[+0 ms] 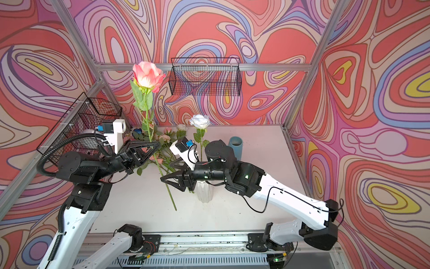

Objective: Arrange flowers in a vase
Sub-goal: Place the flower in the vase.

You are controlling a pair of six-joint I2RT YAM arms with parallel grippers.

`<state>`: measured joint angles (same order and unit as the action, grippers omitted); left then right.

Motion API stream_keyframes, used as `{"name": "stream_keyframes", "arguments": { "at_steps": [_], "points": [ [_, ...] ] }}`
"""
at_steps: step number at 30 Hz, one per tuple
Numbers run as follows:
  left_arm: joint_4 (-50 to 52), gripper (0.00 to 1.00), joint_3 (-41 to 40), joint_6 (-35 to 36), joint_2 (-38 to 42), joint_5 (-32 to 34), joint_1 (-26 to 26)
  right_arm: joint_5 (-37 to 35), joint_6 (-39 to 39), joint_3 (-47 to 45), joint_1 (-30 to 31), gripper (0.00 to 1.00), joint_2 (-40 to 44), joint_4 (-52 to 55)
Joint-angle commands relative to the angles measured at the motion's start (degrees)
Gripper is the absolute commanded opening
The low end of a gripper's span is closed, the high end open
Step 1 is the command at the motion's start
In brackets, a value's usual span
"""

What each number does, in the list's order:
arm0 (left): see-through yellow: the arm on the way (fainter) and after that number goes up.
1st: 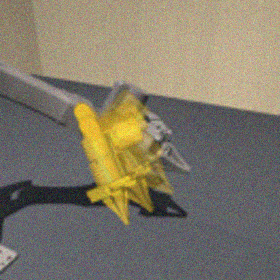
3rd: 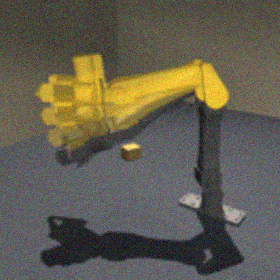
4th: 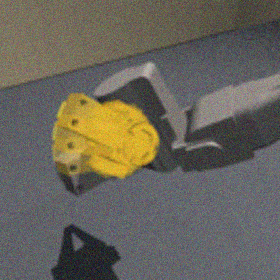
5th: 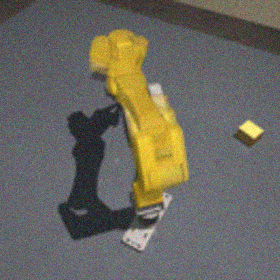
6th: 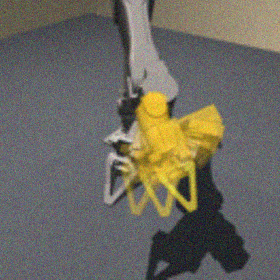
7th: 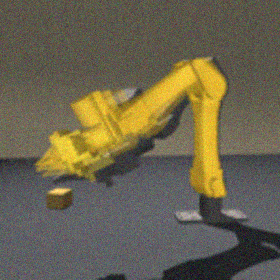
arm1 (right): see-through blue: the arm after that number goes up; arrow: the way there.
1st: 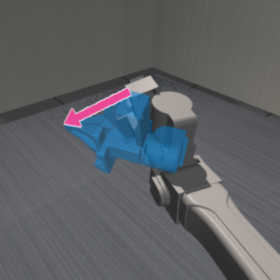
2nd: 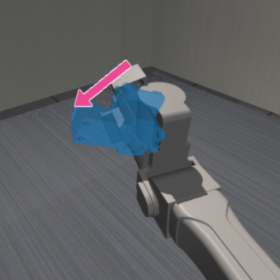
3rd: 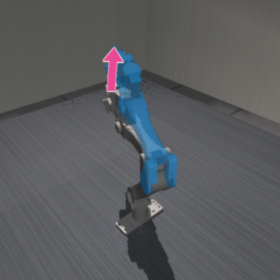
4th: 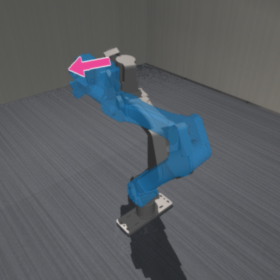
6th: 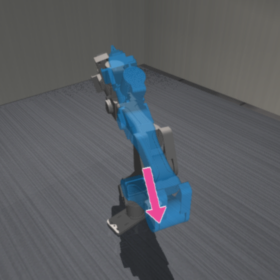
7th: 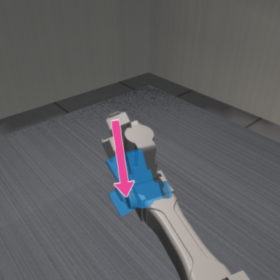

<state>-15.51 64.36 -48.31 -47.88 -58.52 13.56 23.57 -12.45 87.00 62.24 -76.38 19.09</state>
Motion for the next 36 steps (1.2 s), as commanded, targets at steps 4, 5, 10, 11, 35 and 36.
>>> {"name": "stream_keyframes", "arguments": {
  "at_steps": [4, 5, 10, 11, 35, 36],
  "points": [
    [-17.8, 0.0, -1.5, -10.6, -1.3, -5.8, 0.2, 2.9, 0.3, 3.5, 0.5, 0.65, -3.6, -2.3],
    [-19.1, 0.0, -1.7, -11.6, -1.7, -6.1, 0.2, 3.1, 0.0, 3.5, 0.5, 0.57, -3.7, -2.7],
    [-23.9, 0.26, -2.6, -15.6, -3.4, -6.3, 0.2, 2.9, -0.5, 2.1, 0.5, 0.1, -2.4, -4.8],
    [-23.6, 0.38, -2.7, -15.4, -3.5, -5.8, 0.2, 2.5, -0.6, 1.7, 0.5, 0.03, -2.0, -4.9],
    [17.3, 1.0, -14.1, 12.6, 15.1, 34.9, 0.2, -44.8, 15.1, -18.5, 0.6, 0.0, 16.1, -19.3],
    [17.7, 1.0, -14.3, 12.5, 15.0, 34.8, 0.2, -44.8, 15.3, -18.6, 0.6, 0.0, 15.9, -19.2]
  ]
}}
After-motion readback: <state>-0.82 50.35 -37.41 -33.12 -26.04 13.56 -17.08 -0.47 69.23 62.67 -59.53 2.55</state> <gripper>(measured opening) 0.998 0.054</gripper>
